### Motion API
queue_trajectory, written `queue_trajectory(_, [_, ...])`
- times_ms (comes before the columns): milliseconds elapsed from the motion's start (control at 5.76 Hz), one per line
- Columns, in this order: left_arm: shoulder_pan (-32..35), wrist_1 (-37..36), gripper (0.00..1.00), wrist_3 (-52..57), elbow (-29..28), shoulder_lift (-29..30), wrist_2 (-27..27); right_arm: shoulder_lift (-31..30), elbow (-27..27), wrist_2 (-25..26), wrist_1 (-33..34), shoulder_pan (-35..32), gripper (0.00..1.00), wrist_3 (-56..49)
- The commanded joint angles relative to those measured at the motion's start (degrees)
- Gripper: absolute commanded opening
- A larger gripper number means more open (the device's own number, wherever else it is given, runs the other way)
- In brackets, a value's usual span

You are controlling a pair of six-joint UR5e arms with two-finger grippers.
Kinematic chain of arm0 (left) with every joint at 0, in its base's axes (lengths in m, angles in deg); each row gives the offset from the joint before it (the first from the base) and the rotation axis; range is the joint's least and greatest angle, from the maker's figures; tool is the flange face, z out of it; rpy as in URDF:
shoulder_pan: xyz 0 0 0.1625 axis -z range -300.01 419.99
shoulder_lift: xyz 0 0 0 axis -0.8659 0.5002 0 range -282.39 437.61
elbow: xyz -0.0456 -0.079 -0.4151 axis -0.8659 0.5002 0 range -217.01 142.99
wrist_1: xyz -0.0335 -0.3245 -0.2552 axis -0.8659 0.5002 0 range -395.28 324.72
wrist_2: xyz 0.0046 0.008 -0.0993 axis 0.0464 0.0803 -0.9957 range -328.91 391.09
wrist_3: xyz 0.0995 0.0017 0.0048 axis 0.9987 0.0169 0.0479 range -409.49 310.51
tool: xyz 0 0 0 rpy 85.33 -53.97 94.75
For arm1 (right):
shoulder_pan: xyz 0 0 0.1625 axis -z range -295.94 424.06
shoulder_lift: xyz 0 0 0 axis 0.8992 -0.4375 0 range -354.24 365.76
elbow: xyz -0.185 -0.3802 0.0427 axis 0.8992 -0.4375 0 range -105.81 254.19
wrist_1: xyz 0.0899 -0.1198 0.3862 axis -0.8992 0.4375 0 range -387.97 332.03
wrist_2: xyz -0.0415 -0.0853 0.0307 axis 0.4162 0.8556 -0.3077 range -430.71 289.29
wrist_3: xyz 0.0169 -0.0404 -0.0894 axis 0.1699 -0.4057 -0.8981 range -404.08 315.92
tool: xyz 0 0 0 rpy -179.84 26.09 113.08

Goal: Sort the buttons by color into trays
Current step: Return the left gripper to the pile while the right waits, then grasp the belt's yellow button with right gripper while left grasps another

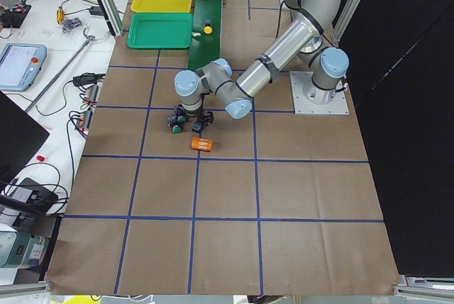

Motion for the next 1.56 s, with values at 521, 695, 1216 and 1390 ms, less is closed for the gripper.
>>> queue_trajectory(521, [0.0,-1.9,0.05,-0.5,0.1,0.0,0.0,10.6,0.1,0.8,13.9,-6.8,1.00,4.0])
queue_trajectory(695, [0.8,0.4,0.05,-4.7,0.0,-2.7,0.6,10.7,0.2,1.8,13.9,-5.9,1.00,2.9])
queue_trajectory(1216, [13.4,12.4,0.06,-30.0,1.1,-13.8,0.2,10.7,0.8,4.5,13.1,-1.4,0.51,0.1])
queue_trajectory(1390, [18.2,11.7,0.06,-38.4,1.1,-13.9,0.3,10.5,0.8,5.5,12.9,-1.3,0.32,0.1])
